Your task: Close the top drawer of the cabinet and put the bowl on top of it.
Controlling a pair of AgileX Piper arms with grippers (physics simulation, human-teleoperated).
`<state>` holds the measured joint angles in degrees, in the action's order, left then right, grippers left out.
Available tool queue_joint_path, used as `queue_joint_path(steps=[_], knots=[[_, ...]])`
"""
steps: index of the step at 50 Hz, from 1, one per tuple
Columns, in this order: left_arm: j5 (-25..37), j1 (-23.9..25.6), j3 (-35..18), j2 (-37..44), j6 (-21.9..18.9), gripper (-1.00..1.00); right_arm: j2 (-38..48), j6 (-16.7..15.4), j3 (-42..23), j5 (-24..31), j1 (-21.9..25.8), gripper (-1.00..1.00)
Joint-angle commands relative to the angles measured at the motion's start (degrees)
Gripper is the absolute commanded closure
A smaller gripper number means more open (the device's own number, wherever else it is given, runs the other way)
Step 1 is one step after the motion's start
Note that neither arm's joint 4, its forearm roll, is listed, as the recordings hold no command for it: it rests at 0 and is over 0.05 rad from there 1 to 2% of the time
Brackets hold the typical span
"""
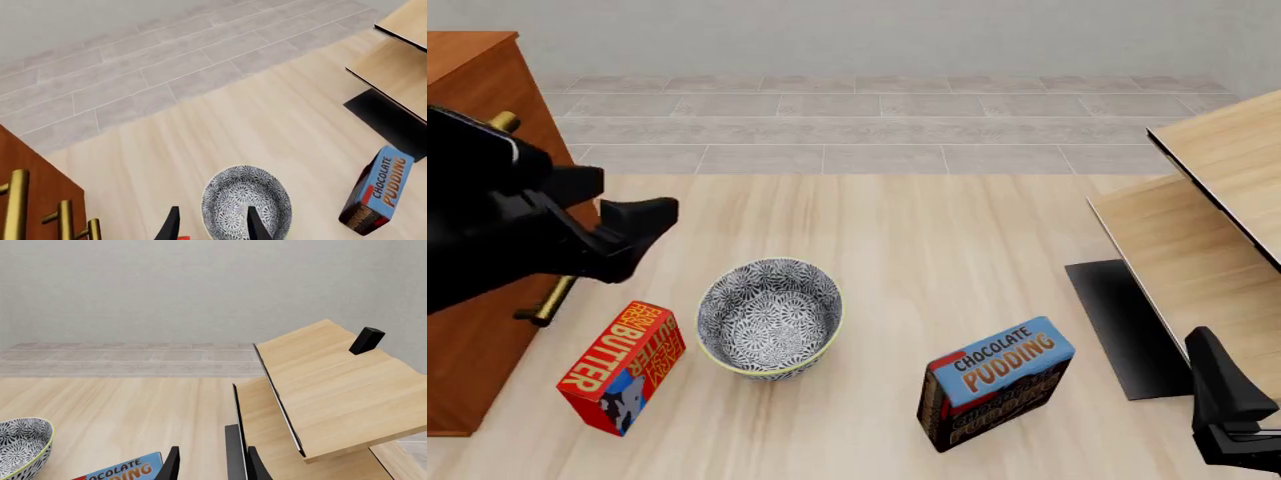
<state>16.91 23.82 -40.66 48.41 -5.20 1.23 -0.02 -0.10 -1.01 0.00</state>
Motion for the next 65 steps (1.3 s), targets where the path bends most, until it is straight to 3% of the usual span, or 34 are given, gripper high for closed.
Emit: queue_joint_path(steps=[1, 19, 22, 27, 30, 37, 50, 65], knots=[[2.9, 0.7, -3.0, 2.8, -2.1, -1.00, -0.3, 0.0, 0.0, 0.3, 0.0, -1.00], [7.3, 0.3, -7.2, 6.9, -6.7, -1.00, -0.3, 0.0, 0.0, 0.3, 0.0, -1.00], [7.5, 1.0, -7.4, 8.6, -9.3, -1.00, -0.3, 0.0, 0.0, 0.3, 0.0, -1.00], [8.4, 1.4, -9.2, 10.4, -9.5, -1.00, -0.3, 0.0, 0.0, 0.3, 0.0, -1.00], [7.9, 1.6, -9.8, 11.1, -12.7, -1.00, -0.3, 0.0, 0.0, 0.3, 0.0, -1.00], [8.9, 2.3, -11.4, 14.3, -14.9, -1.00, -0.3, 0.0, 0.0, 0.3, 0.0, -1.00], [10.9, 2.6, -14.6, 18.9, -15.5, -1.00, -0.3, 0.0, 0.0, 0.3, 0.0, -1.00], [11.8, 3.8, -16.9, 23.6, -13.3, -1.00, -0.3, 0.0, 0.0, 0.3, 0.0, -1.00]])
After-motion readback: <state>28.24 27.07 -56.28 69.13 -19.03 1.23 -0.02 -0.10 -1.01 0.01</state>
